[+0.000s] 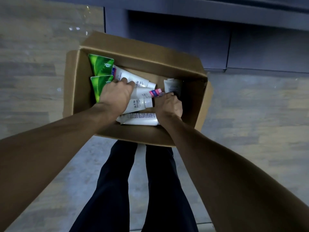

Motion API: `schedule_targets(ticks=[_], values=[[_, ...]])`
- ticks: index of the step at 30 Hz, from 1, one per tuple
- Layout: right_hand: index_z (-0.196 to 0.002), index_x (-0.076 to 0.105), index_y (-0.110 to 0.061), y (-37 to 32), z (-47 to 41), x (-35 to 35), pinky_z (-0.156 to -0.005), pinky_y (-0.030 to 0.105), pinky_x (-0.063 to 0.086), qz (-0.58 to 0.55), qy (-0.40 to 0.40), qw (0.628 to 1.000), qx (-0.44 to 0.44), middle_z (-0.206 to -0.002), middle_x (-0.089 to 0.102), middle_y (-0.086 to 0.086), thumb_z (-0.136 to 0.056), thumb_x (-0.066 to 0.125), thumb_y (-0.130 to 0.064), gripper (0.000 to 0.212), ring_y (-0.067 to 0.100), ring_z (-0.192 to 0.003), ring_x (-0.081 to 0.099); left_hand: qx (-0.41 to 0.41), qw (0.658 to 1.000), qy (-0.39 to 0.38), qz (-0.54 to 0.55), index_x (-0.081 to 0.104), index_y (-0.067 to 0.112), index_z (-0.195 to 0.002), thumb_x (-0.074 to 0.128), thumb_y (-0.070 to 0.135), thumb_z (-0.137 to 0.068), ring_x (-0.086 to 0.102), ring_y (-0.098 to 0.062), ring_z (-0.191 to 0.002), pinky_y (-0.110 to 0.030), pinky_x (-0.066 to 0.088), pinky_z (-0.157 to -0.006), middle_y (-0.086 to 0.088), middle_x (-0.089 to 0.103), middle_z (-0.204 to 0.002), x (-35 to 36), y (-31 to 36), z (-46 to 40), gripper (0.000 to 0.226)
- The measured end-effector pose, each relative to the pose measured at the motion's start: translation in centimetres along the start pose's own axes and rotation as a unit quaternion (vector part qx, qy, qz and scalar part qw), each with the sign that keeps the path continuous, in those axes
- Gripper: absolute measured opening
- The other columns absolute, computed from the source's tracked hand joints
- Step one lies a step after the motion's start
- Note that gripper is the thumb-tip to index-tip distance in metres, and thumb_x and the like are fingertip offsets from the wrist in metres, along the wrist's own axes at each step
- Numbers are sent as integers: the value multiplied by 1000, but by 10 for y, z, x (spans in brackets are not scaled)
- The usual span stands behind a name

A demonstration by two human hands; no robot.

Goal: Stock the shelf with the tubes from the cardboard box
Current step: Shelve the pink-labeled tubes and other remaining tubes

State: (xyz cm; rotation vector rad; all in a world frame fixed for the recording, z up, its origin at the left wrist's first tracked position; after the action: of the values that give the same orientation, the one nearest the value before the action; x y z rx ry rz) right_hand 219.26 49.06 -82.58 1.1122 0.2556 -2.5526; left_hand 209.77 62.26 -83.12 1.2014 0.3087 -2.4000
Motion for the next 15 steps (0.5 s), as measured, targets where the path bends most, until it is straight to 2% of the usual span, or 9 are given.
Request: schedule_targets(ticks=[4, 6, 8, 11, 13, 15], values=[[-147, 12, 11, 10, -2, 8, -103, 30, 38, -16, 8, 1000, -13, -145, 40, 19, -104, 38, -12, 55, 25, -130, 45, -5, 1000, -14, 16, 47, 15, -131, 63, 13, -92, 60, -33, -108, -38, 49, -77, -11, 57, -122, 0, -2, -2, 42], [-149, 7, 10, 14, -4, 9, -104, 28, 37, -22, 3, 1000, -14, -145, 40, 18, -103, 40, -11, 61, 24, -130, 46, -3, 999, -12, 33, 46, 17, -134, 62, 12, -91, 61, -31, -108, -37, 48, -77, -9, 57, -123, -1, -4, -2, 46], [-149, 14, 5, 14, -2, 6, -105, 28, 37, -66, -6, 998, 10, -145, 41, 16, -103, 40, -12, 56, 25, -131, 45, -9, 998, -12, 65, 46, 18, -135, 61, 12, -92, 61, -31, -108, -37, 48, -78, -9, 57, -122, -2, -5, -1, 46], [-138, 40, -1, 11, 3, -2, -104, 31, 38, -188, -21, 979, 73, -140, 48, 15, -101, 45, -21, 42, 29, -130, 47, -21, 990, 7, 141, 50, 17, -131, 62, 19, -93, 62, -34, -105, -40, 49, -80, -10, 58, -120, -8, -8, 7, 40], [-134, 44, -3, 10, 8, -7, -104, 33, 38, -264, -25, 960, 85, -138, 51, 15, -97, 53, -29, 46, 30, -129, 47, -27, 980, 36, 195, 55, 12, -122, 66, 25, -91, 61, -35, -102, -42, 50, -81, -11, 60, -114, -16, -13, 15, 35], [-135, 44, -4, 15, 14, -10, -103, 33, 40, -285, -42, 955, 74, -135, 52, 14, -93, 58, -27, 50, 30, -127, 49, -39, 965, 61, 253, 58, 8, -112, 70, 26, -88, 61, -35, -97, -44, 51, -80, -13, 62, -107, -23, -19, 23, 32]])
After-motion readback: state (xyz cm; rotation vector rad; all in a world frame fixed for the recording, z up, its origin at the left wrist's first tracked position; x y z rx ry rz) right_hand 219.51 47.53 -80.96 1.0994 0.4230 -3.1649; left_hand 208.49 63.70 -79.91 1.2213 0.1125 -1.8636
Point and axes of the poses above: each hand's wrist, its own z-axis away from the middle knuckle, its own x-axis out of the palm, y = z × x, the point moved 3 cm from there along -z, towards the middle knuckle
